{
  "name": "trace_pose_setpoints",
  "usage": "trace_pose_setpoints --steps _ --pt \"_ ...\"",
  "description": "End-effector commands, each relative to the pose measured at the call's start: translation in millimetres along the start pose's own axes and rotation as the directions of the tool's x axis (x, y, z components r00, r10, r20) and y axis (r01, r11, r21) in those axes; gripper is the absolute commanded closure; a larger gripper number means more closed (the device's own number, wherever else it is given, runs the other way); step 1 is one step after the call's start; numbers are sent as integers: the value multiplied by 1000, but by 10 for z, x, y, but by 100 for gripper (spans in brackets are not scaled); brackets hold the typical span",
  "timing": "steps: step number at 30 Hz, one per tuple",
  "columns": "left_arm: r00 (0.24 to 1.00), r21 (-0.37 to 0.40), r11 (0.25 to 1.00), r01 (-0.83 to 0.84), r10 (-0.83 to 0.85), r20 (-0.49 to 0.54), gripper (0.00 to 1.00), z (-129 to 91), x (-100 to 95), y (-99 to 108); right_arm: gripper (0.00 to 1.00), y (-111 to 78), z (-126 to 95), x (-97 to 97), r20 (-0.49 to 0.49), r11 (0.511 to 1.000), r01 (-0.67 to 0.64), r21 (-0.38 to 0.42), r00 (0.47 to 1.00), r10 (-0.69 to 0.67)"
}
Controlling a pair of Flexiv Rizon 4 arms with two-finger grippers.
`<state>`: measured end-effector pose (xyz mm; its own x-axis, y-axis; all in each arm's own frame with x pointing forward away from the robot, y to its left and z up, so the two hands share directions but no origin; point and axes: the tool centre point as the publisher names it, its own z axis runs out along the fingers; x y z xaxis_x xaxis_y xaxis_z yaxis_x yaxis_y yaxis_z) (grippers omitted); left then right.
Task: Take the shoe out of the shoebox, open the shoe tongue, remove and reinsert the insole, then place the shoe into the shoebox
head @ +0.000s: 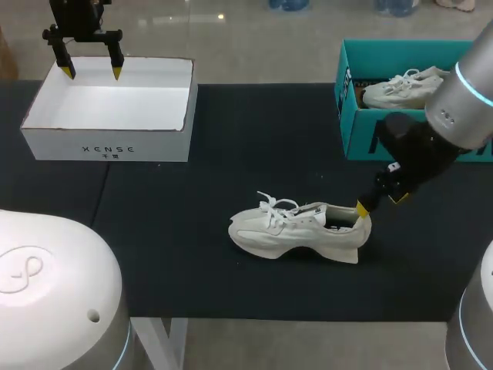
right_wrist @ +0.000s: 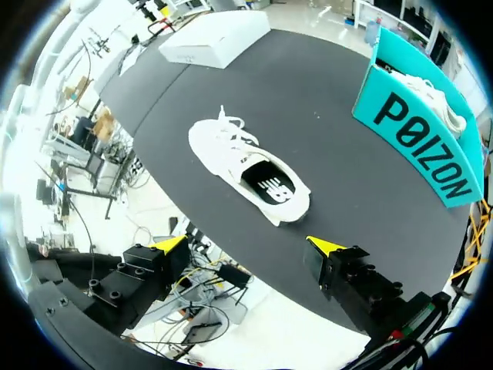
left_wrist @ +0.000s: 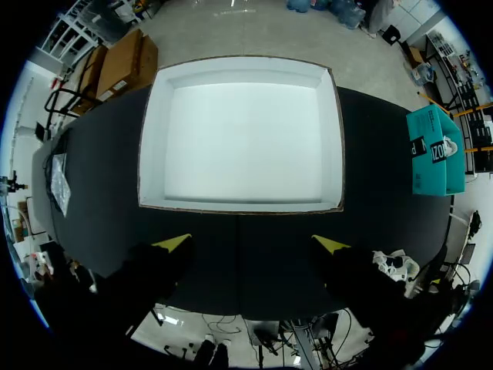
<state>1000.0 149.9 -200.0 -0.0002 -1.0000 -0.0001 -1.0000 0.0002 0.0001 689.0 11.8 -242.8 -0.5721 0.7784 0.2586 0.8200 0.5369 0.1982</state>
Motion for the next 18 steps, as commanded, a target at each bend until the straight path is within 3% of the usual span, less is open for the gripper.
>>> trace_pose_setpoints --steps 1,4,5,8,12,18 --pt "1000 0 1000 0 0 0 0 0 0 0 0 101 8 -16 -6 999 27 39 1000 -27" --pt "1000 0 1000 0 0 0 0 0 0 0 0 101 8 -16 -6 999 27 39 1000 -27" --pt "1000 0 1000 0 0 0 0 0 0 0 0 46 -34 -39 18 996 90 23 996 -90" --pt "1000 0 1000 0 0 0 0 0 0 0 0 -36 -104 -107 72 961 260 96 961 -267" --pt "1000 0 1000 0 0 0 0 0 0 0 0 -169 -145 -145 121 861 487 146 855 -504" --pt "1000 0 1000 0 0 0 0 0 0 0 0 -374 -164 -273 159 710 701 69 695 -701"
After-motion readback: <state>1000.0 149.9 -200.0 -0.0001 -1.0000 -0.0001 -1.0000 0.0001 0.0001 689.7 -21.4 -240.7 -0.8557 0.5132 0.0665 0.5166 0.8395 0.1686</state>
